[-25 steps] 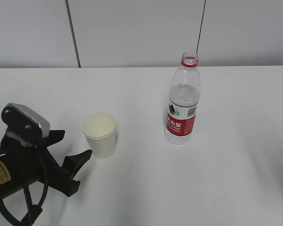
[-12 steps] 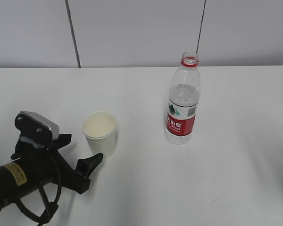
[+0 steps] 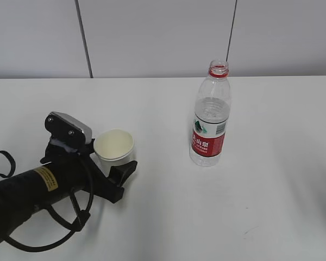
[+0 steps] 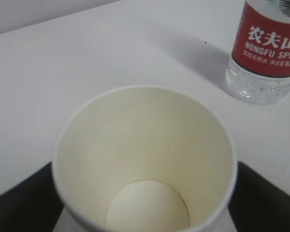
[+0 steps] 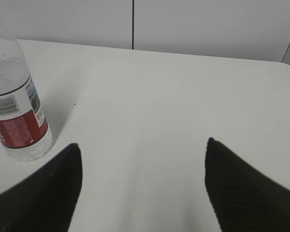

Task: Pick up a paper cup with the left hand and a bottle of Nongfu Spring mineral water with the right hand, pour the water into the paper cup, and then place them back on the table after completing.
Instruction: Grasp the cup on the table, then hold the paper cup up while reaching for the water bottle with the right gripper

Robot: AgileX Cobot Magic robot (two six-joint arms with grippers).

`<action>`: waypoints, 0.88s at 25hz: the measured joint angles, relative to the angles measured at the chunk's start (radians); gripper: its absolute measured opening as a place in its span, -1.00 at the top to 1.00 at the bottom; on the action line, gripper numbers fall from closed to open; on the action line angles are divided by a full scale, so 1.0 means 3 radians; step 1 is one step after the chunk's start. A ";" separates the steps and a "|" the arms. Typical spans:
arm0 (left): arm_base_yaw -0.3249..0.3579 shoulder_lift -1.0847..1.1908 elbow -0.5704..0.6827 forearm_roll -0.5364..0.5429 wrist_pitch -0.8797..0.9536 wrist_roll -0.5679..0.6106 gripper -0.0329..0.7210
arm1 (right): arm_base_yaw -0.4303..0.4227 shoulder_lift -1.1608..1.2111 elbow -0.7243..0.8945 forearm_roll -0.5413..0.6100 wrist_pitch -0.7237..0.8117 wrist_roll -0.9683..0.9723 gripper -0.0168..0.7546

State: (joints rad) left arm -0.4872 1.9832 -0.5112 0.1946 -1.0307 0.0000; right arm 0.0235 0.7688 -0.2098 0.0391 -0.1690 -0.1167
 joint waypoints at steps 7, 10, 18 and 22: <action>0.0000 0.0057 -0.0103 0.0023 0.0075 0.0000 -0.64 | 0.0000 0.0000 0.0000 0.0000 0.0000 0.0000 -0.57; 0.0000 0.0057 -0.0109 -0.0002 0.0082 0.0000 -0.56 | 0.0000 0.0000 0.0000 0.0000 -0.0003 0.0000 -0.57; 0.0000 0.0061 -0.0109 -0.0012 0.0121 0.0000 -0.28 | 0.0000 0.0000 0.0000 0.0000 -0.0003 0.0000 -0.57; 0.0000 0.0061 -0.0109 -0.0012 0.0124 0.0000 -0.25 | 0.0000 0.0000 0.0000 -0.0151 -0.0008 0.0009 -0.57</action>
State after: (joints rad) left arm -0.4872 2.0014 -0.5440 0.1912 -0.9935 0.0000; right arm 0.0235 0.7688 -0.2098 -0.0061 -0.1715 -0.1139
